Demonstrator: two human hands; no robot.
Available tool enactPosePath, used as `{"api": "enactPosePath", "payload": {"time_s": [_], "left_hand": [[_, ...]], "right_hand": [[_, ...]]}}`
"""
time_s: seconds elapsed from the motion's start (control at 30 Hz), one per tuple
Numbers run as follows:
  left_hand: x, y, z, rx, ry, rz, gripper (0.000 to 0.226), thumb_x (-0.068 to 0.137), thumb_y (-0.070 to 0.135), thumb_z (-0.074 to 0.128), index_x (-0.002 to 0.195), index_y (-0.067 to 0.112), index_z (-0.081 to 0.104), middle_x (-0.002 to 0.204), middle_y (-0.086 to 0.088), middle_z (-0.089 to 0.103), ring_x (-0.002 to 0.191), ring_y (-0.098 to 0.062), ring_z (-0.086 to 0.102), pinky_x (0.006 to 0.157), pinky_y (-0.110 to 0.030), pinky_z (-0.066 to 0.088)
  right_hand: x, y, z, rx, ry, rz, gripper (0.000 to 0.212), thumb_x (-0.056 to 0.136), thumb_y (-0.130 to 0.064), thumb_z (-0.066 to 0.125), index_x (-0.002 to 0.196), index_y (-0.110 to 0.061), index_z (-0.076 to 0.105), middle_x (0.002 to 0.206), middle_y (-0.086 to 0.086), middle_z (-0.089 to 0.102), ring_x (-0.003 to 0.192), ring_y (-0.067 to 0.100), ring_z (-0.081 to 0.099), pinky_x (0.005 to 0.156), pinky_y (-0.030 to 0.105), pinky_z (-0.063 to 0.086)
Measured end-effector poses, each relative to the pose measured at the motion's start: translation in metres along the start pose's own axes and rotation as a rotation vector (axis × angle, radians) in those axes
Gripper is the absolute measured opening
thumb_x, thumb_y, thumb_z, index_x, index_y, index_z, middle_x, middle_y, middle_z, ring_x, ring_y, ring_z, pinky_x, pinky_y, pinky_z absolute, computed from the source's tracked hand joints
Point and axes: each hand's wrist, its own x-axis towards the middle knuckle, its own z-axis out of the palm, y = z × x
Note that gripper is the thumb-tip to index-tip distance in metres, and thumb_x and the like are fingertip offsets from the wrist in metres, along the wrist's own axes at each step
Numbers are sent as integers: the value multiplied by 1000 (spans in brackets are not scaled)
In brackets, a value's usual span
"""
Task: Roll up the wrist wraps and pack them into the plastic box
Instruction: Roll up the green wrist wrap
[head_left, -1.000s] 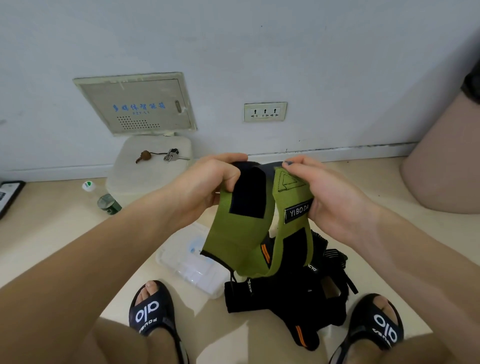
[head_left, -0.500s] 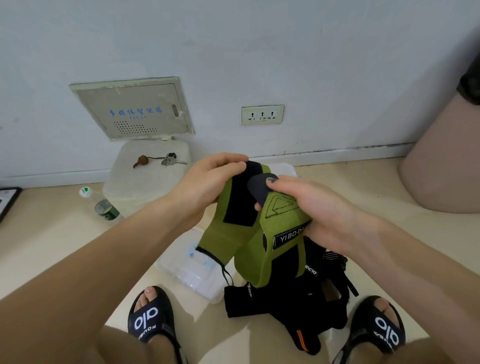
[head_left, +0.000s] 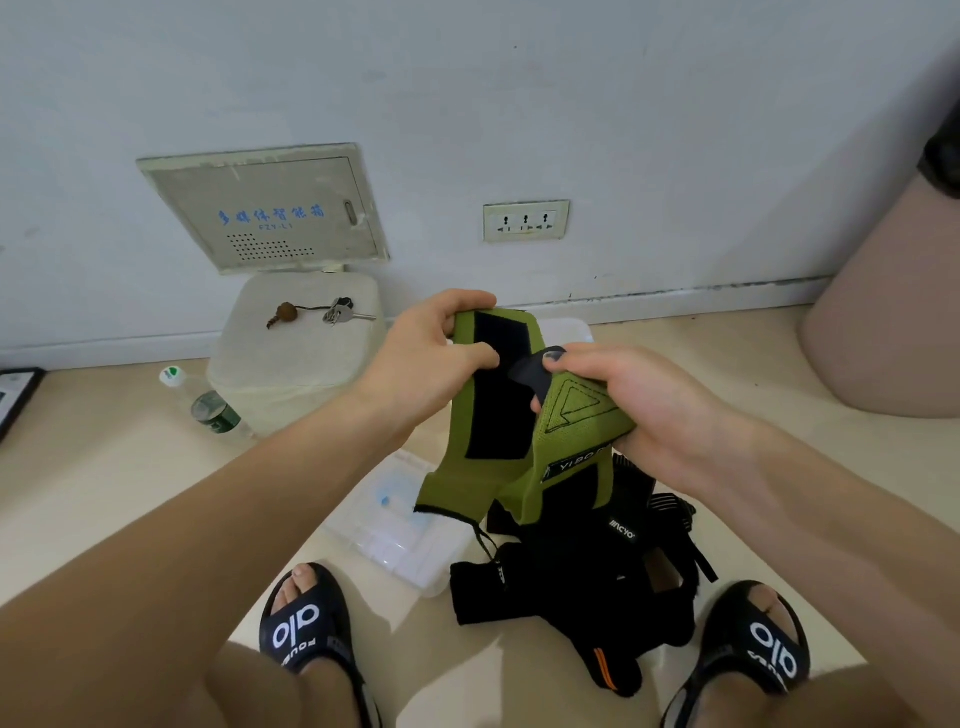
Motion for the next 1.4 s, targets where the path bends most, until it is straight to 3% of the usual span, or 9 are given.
{"api": "enactPosePath", "payload": {"time_s": [0.23,0.37,0.6,0.7,0.8,0.97,1.1,1.2,1.4], "left_hand": [[1,-5,2,191,36,178,56,90,1,67,140,25,57,112,19,63,105,9,63,95,-33,59],[7,-13,-7,324,80,151,62,88,-4,61,142,27,54,124,11,61,121,-10,58,93,-21,49],[2,-9,-4,93,24,73,65,81,-8,70,131,32,62,117,7,65,103,-23,72,91,-45,61],[1,-6,0,36,2,63,68,76,-11,72,130,31,63,115,6,67,97,-20,74,87,-39,62],[-1,-2,2,-29,-9,54,60,80,-6,74,129,28,64,111,9,69,92,-16,75,82,-30,61],[2,-5,3,-121,60,25,31,82,22,75,109,37,77,121,3,72,120,-20,66,105,-45,53],[3,-4,1,-217,91,-2,29,89,4,71,109,25,76,117,-10,72,111,-26,70,101,-47,56],[3,1,0,-325,8,-124,54,72,2,75,120,27,72,122,-13,71,114,-29,69,102,-47,55],[-4,12,-1,-600,-164,-327,52,89,1,49,136,22,58,128,-18,70,108,-32,71,88,-41,59]], "right_hand": [[-1,1,1,50,40,39,18,100,-13,54,99,-5,70,67,4,70,55,13,68,48,20,52],[-8,-12,-7,182,60,-30,14,99,-12,56,94,-6,67,61,0,62,48,9,60,45,19,48],[-4,-7,-15,33,-4,-92,21,103,-21,56,114,-7,67,86,6,65,71,15,66,65,25,54],[2,-1,-12,-89,10,-136,39,103,-20,57,120,15,56,97,16,60,87,26,61,77,35,50],[4,2,-14,-110,2,-149,39,104,-22,57,124,11,58,100,16,61,90,26,62,80,36,50],[0,5,-16,-106,6,-167,29,106,-22,55,120,-2,69,110,25,69,94,26,66,86,38,51],[-1,6,-16,-117,36,-170,25,105,-21,55,115,-7,74,101,13,75,85,18,70,74,28,56],[-2,3,-18,-86,95,-193,25,106,-20,54,115,-7,73,89,6,72,73,15,69,61,23,55],[-6,-3,-16,-25,-28,-117,30,106,-21,52,124,-2,67,98,10,71,79,18,71,66,27,59]]}}
